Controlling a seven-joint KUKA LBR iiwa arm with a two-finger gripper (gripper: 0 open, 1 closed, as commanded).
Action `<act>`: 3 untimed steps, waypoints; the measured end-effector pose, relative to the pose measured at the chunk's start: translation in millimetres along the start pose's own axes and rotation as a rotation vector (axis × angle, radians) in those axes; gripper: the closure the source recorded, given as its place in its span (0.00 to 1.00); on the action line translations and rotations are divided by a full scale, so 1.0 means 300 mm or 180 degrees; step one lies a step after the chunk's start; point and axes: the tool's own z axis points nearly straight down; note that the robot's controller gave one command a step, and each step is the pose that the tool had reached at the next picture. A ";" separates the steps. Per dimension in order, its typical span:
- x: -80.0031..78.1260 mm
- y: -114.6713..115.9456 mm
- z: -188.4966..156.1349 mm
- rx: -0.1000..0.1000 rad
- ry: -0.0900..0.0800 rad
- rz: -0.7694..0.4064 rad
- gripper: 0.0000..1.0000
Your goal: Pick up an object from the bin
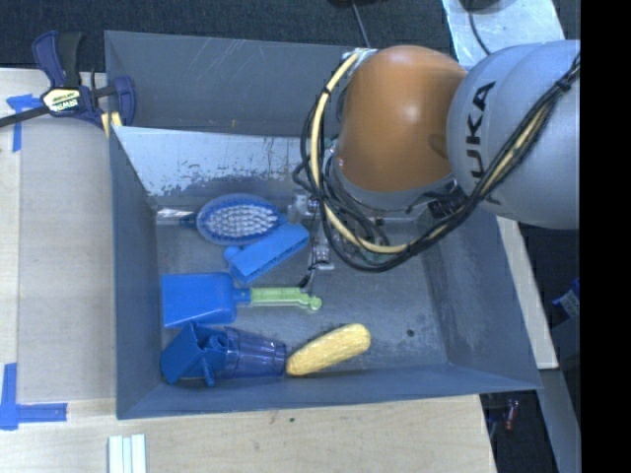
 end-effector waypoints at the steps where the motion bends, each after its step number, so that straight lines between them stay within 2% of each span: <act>1: 0.000 0.000 0.000 0.0000 0.0000 0.0000 0.00; 2: -0.047 -0.003 0.118 0.0000 0.0002 0.0034 0.00; 3: -0.127 0.000 0.209 -0.0006 -0.0028 0.0055 1.00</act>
Offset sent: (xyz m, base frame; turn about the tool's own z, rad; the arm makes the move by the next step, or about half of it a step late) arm 0.0140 -0.0009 -0.0343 0.0104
